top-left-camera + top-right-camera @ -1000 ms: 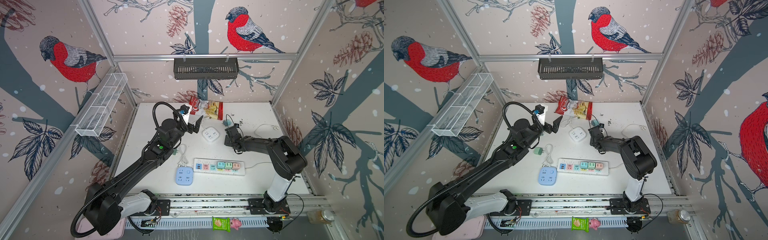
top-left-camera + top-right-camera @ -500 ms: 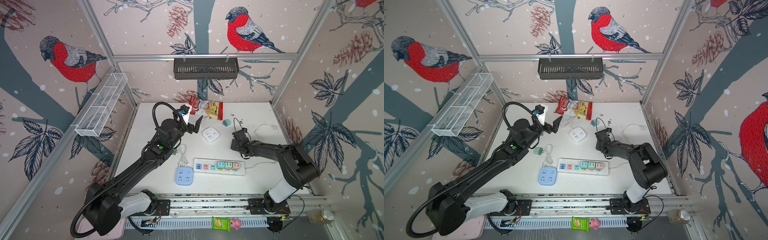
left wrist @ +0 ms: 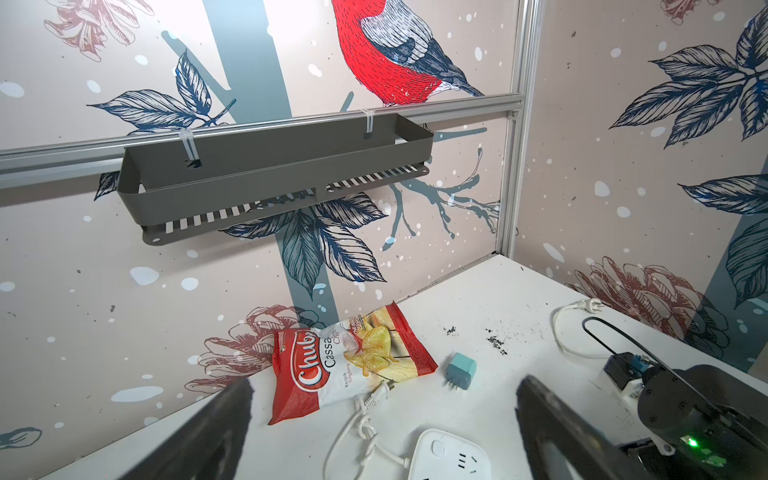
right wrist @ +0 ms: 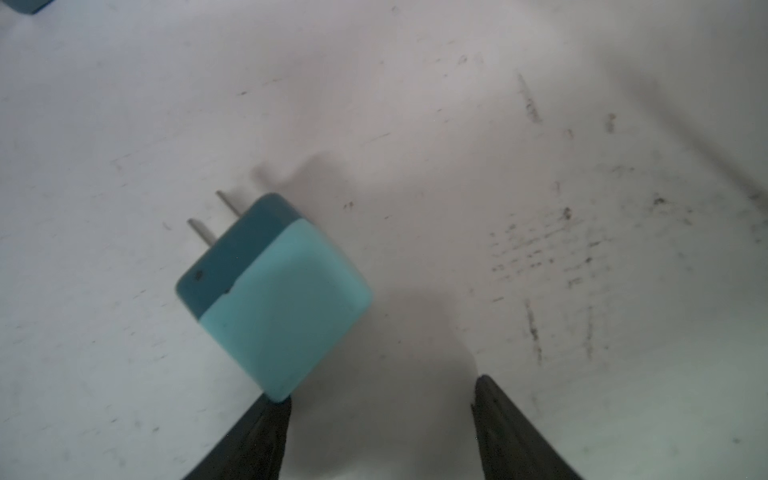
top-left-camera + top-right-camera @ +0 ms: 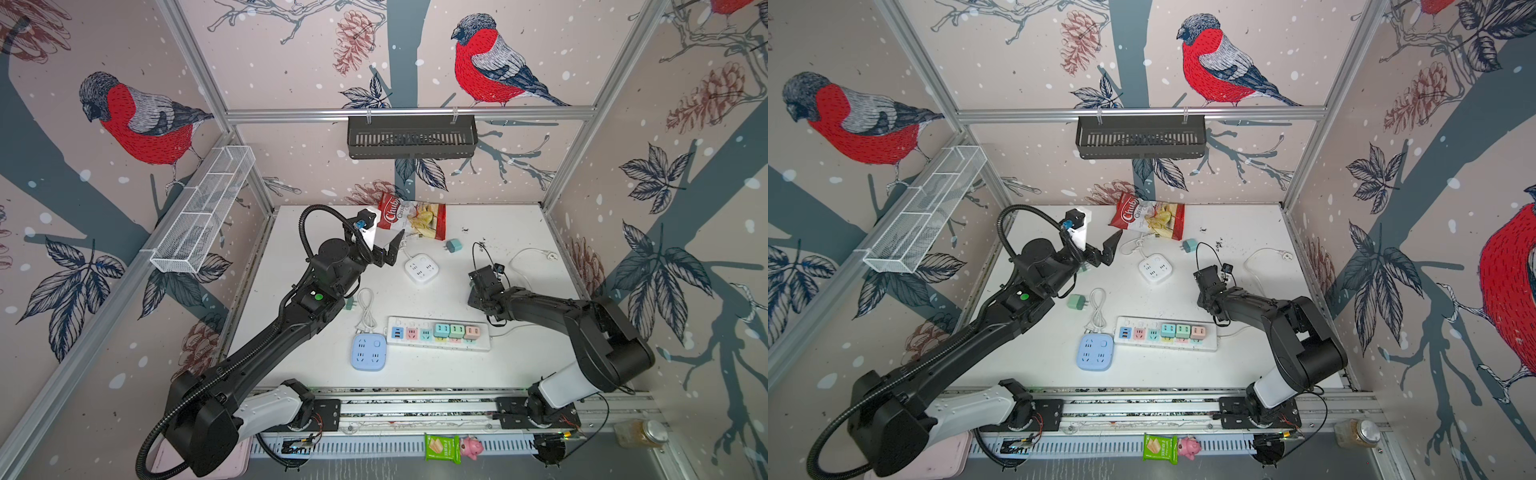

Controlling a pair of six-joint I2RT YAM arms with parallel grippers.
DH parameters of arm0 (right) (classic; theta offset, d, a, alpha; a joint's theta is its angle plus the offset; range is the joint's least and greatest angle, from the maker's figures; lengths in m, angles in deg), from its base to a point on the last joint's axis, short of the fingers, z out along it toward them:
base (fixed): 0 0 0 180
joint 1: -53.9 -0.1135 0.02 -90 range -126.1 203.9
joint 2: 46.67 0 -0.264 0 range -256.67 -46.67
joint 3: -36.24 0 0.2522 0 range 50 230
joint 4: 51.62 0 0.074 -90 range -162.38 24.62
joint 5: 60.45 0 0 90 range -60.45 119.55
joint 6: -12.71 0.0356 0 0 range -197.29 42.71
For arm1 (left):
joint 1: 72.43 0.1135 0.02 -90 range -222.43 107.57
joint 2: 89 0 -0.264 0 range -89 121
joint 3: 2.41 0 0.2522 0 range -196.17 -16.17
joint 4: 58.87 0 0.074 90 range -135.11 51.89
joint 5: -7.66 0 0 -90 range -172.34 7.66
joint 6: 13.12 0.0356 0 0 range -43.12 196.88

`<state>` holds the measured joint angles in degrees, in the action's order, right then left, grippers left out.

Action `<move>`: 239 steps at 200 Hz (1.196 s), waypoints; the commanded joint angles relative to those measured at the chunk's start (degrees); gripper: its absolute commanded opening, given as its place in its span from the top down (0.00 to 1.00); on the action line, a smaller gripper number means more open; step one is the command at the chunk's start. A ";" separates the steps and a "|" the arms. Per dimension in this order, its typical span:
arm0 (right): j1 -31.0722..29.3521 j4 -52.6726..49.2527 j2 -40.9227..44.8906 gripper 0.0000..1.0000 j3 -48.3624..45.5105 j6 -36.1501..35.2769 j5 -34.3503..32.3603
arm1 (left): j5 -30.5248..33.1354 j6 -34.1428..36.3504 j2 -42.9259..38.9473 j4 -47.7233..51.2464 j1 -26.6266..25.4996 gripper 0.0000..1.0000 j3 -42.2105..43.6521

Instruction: Insert the plug

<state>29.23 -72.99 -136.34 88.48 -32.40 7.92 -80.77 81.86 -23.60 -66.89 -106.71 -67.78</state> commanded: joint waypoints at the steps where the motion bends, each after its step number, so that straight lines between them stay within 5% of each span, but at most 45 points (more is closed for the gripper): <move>1: 1.38 -4.39 -1.46 0.32 0.39 2.49 0.38 | -0.34 0.56 -0.54 -2.55 0.10 0.02 0.28; 142: 7.04 -6.54 -14.82 0.35 15.72 -1.64 0.16 | -1.56 -0.31 -0.50 -2.65 0.82 0.02 0.07; 239: 1.90 -8.00 -1.26 0.27 13.50 1.58 -2.10 | -1.70 -0.35 -0.19 -2.56 1.15 0.02 0.00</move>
<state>32.88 -80.58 -138.30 102.03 -32.47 6.63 -82.13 81.37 -23.66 -67.04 -105.67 -67.56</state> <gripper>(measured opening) 0.708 0.982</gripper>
